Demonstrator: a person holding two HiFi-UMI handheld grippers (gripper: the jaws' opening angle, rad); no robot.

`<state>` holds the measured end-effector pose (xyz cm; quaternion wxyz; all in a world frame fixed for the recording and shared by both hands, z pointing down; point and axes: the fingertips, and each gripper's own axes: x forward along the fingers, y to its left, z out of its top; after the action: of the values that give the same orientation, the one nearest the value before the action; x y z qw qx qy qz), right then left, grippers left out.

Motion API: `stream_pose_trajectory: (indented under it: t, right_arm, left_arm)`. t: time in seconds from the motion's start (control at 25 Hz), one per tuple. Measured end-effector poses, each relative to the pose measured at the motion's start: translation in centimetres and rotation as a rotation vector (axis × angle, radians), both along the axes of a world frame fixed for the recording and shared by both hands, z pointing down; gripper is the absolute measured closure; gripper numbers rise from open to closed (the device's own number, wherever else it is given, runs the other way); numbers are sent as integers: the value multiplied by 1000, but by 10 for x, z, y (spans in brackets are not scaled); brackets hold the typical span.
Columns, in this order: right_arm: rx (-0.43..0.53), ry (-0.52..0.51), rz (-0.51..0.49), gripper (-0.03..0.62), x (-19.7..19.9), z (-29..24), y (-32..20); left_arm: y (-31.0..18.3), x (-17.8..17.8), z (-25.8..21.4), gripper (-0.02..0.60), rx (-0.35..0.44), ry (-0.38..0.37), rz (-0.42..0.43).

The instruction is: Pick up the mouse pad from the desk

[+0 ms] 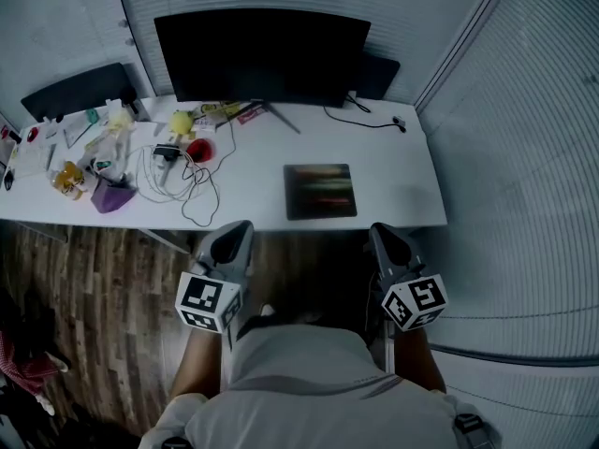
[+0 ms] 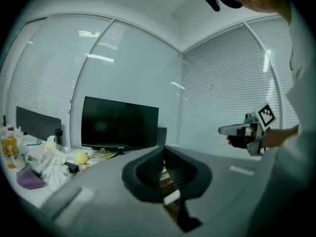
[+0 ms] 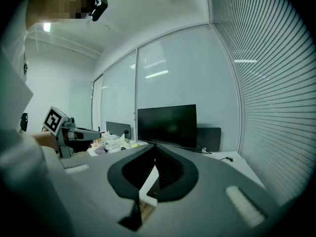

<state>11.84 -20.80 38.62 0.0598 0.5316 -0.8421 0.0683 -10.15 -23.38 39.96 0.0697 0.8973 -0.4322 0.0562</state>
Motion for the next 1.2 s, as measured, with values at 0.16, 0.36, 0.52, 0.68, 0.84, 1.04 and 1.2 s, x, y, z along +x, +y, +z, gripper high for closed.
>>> stream_pose_trajectory:
  t: [0.16,0.36,0.52,0.68,0.84,1.04,1.2]
  right_arm:
    - [-39,14,-2,588,-11,11,-33]
    - [-60,1,-3,588,5,21,-83]
    - [-80,-25,-18,588,35,36,-128]
    - [-83,-39,-63,588,77,46,-176]
    - [-138,-74,-83,586,125,64,-220]
    - [-248,-92,-115,588,149,103,-249]
    - [-336,-62,-112,586,155,131,-255]
  left_arm:
    - [-34,-5,11,578,-16,-9,1]
    - [-79,16,23,578,-45,-11,14]
    - [-118,44,31,578,-64,-23,-10]
    - [-155,85,30,578,-97,19,-55]
    - [-189,124,38,578,-121,-38,-109]
    - [-207,152,74,578,-207,-113,-155]
    - [-212,169,104,578,-299,-149,-123]
